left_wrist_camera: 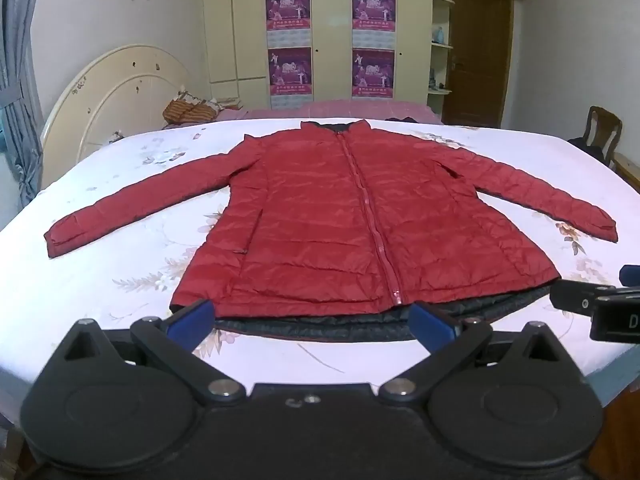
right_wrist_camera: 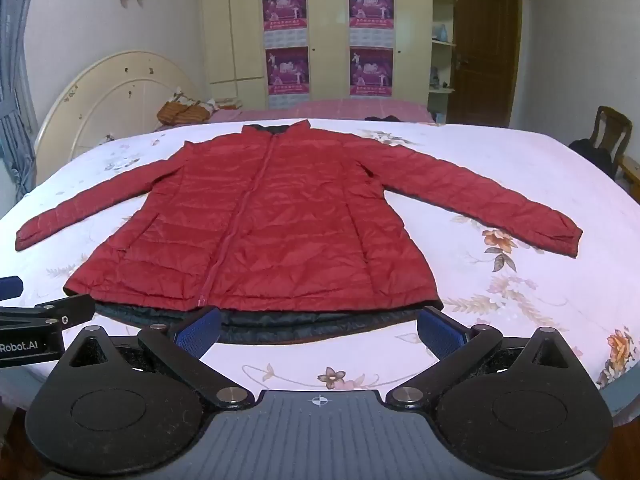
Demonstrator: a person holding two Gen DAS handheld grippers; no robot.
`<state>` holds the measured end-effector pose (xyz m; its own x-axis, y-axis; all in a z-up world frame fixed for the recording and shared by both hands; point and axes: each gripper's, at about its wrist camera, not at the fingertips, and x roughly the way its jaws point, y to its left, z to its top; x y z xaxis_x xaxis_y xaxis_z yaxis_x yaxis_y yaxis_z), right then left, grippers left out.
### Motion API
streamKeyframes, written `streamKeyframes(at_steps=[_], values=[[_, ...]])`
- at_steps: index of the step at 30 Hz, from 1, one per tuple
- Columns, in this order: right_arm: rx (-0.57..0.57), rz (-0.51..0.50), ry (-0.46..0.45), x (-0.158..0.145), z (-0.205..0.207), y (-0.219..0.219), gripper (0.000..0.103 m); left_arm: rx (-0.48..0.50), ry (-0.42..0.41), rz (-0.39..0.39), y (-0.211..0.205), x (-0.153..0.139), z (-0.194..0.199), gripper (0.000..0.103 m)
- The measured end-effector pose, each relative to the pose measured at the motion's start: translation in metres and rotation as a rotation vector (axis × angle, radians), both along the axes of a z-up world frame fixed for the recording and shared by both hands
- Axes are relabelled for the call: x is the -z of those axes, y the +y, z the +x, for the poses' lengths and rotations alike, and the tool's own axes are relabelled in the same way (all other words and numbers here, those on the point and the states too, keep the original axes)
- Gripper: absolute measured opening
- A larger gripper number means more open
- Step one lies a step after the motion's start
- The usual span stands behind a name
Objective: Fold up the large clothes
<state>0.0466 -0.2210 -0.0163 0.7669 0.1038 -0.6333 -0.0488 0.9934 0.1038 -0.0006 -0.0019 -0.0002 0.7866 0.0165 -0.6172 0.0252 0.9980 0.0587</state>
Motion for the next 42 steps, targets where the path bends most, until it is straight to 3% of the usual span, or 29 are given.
streamKeyframes(at_steps=[42], values=[[-0.005,0.003,-0.008,-0.0011,0.0055,-0.0072,0.103,-0.020,0.001,-0.011,-0.0031,0.0009,0.0018,0.103]])
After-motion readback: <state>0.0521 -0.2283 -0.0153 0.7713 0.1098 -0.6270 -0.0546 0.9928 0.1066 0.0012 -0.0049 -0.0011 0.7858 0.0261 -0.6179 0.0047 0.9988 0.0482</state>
